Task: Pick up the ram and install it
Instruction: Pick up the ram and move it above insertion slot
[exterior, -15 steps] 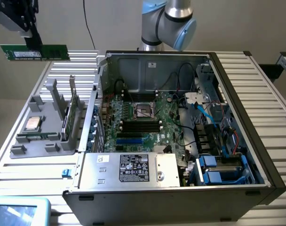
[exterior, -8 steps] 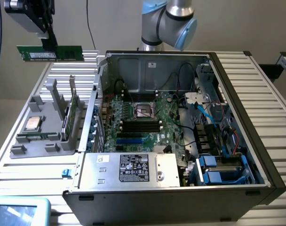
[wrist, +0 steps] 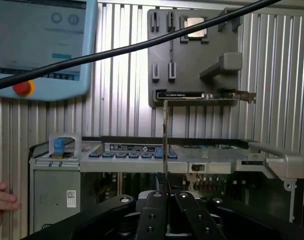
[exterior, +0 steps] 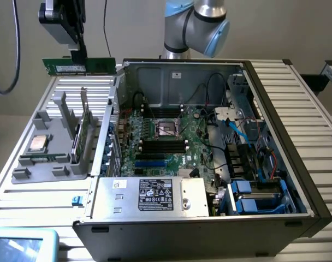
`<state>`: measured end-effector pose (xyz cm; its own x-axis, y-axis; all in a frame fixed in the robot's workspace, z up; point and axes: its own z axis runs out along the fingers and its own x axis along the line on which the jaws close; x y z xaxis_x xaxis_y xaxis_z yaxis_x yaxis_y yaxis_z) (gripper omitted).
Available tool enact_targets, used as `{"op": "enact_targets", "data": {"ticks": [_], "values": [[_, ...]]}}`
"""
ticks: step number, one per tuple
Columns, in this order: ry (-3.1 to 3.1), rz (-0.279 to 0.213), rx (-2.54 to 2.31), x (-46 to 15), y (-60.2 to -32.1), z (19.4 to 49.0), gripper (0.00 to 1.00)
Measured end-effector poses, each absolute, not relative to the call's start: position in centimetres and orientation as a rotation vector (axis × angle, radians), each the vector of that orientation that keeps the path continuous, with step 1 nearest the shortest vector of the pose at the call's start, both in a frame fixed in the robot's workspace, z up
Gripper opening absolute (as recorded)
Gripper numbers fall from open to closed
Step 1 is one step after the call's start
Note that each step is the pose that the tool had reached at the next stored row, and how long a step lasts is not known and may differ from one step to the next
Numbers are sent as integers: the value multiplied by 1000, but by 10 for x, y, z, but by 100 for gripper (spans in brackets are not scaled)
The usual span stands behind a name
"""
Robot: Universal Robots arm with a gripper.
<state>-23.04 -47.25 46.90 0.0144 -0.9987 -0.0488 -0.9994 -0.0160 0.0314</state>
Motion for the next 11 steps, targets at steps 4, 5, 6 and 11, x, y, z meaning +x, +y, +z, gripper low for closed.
{"op": "enact_targets", "data": {"ticks": [4, 5, 6, 11], "values": [[2195, 89, -2229, -212, -473, 465, 11], [2195, 89, -2229, -208, -473, 464, 11], [2195, 89, -2229, -203, -473, 462, 11], [2196, 89, -2229, -180, -473, 456, 11]]}}
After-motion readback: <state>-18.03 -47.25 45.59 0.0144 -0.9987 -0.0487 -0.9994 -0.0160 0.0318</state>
